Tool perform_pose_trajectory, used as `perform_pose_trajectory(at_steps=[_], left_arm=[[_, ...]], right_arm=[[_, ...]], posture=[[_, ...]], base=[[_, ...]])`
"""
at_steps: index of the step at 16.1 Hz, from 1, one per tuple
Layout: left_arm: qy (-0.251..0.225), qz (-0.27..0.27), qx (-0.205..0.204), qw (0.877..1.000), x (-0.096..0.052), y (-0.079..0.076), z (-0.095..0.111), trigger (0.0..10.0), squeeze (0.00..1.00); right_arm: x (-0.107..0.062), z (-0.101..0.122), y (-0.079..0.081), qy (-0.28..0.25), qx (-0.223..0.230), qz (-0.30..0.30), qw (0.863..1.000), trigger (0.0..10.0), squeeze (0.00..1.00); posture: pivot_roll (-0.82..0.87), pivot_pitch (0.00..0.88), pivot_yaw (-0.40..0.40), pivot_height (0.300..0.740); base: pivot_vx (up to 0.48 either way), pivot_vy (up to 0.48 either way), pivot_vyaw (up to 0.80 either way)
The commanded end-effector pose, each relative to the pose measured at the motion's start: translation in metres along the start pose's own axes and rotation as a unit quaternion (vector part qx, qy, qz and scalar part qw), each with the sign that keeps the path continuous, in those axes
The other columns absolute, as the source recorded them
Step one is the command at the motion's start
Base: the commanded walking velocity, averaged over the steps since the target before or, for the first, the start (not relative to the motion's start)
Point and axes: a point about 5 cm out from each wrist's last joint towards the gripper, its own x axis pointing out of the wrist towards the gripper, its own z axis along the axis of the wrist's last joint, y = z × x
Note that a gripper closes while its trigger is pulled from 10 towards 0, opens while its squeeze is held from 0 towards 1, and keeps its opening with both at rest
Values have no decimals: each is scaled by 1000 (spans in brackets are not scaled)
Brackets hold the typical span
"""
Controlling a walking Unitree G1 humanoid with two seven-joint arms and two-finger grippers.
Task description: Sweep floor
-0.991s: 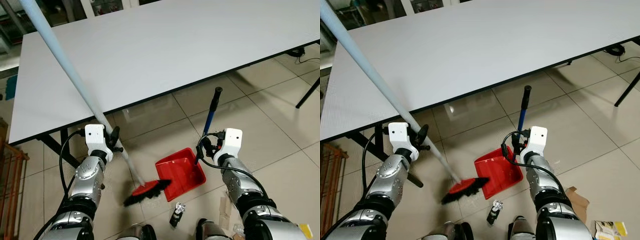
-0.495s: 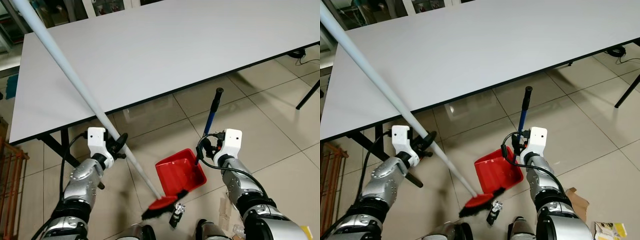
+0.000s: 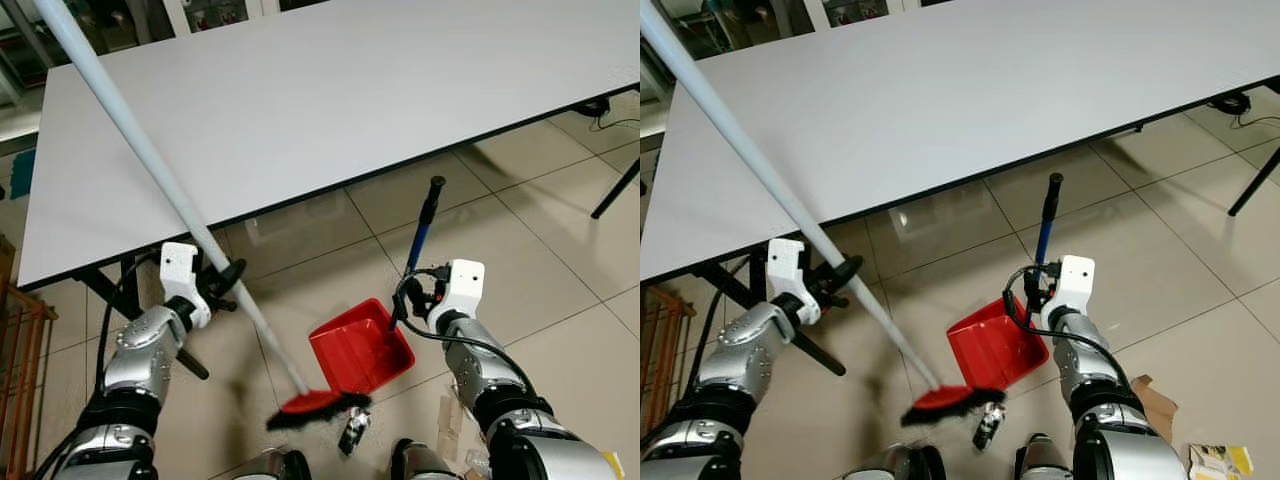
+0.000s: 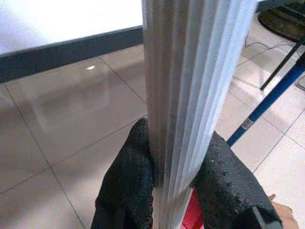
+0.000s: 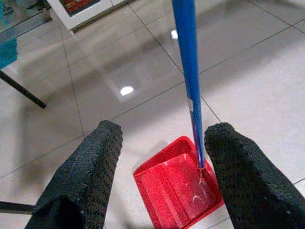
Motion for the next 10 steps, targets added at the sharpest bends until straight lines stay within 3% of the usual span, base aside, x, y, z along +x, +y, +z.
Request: perform_pose_trajectory(at_steps=[1,5,7,10], left_arm=[[-22,-20,14,999,4,-2,15,10000,0],[-13,-23,36,999,4,-4,14,10000,0],[2,81,74,994,0,10,5,10000,0],[11,165,82,983,-6,20,-3,10000,0]], right_arm=[[2,3,5,-6,7,5,1000,10000,0],[3,4,6,-6,7,5,1000,10000,0],[3,4,7,-7,9,6,1000,10000,0],[3,3,8,-6,10,7,1000,10000,0]], posture=[[-189,93,131,740],[-187,89,133,740],[-185,86,137,740],[-186,86,138,740]], base=[[0,0,0],[0,0,0],[0,0,0],[0,0,0]])
